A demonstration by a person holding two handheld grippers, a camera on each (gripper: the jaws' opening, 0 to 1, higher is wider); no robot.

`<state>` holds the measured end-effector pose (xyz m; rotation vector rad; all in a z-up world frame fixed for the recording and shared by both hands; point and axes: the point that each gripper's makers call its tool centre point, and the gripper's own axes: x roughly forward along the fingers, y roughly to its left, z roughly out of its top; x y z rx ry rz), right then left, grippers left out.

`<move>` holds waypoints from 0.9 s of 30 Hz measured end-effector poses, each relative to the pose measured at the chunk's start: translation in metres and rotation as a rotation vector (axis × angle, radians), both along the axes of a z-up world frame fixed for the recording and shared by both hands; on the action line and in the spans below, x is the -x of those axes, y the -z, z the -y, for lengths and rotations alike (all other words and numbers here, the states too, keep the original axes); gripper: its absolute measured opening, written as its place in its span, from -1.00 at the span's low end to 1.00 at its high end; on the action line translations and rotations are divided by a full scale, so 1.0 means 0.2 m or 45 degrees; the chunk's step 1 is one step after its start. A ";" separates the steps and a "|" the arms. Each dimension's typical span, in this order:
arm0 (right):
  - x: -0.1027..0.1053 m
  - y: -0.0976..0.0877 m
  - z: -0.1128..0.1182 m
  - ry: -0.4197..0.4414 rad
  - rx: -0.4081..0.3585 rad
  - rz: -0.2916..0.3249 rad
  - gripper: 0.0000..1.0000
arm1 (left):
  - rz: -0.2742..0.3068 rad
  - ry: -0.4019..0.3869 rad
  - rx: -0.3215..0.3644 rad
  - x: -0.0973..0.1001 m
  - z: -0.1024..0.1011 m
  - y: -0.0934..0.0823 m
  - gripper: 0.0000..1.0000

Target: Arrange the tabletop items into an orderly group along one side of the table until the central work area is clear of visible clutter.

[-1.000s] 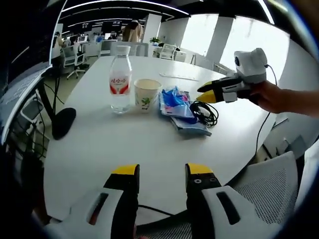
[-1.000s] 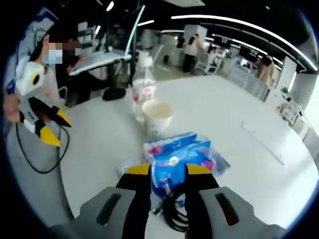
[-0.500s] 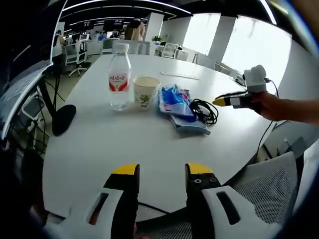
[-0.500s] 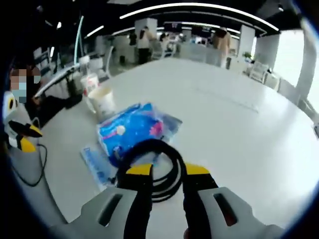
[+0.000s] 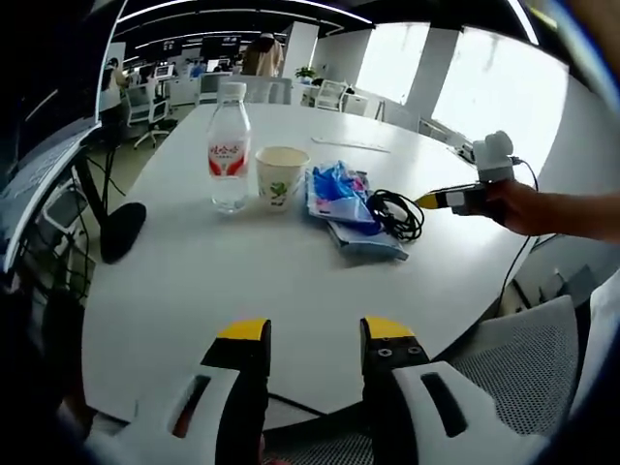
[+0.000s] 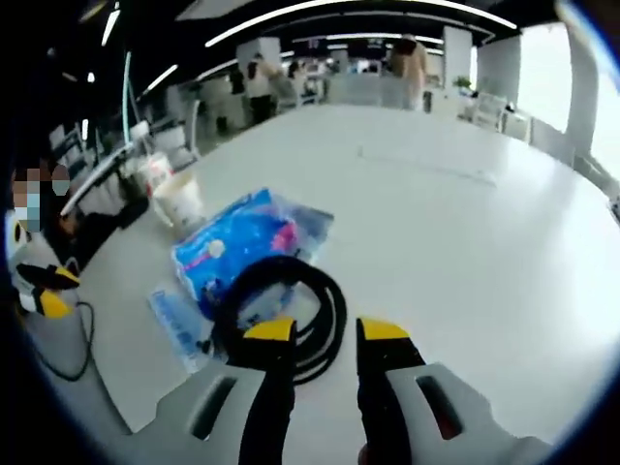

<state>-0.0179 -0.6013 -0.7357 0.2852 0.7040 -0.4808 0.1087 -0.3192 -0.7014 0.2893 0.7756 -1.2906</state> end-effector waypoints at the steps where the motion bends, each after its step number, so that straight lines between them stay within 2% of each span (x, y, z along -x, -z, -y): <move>1: 0.00 0.00 0.00 0.013 -0.008 0.008 -0.57 | 0.001 -0.002 0.001 0.00 0.00 0.00 -0.29; 7: -0.03 0.01 0.05 0.089 -0.077 0.062 -0.58 | -0.005 -0.020 0.007 0.00 0.01 -0.01 -0.29; 14: -0.07 0.05 0.09 0.147 -0.137 0.089 -0.57 | -0.006 -0.038 0.011 0.02 0.02 -0.01 -0.29; 18: -0.09 0.09 0.08 0.134 -0.162 0.059 -0.58 | -0.009 -0.052 0.008 0.03 0.01 0.00 -0.29; 27: -0.10 0.13 0.06 0.078 -0.141 -0.001 -0.63 | -0.007 -0.083 0.000 0.03 -0.01 0.00 -0.29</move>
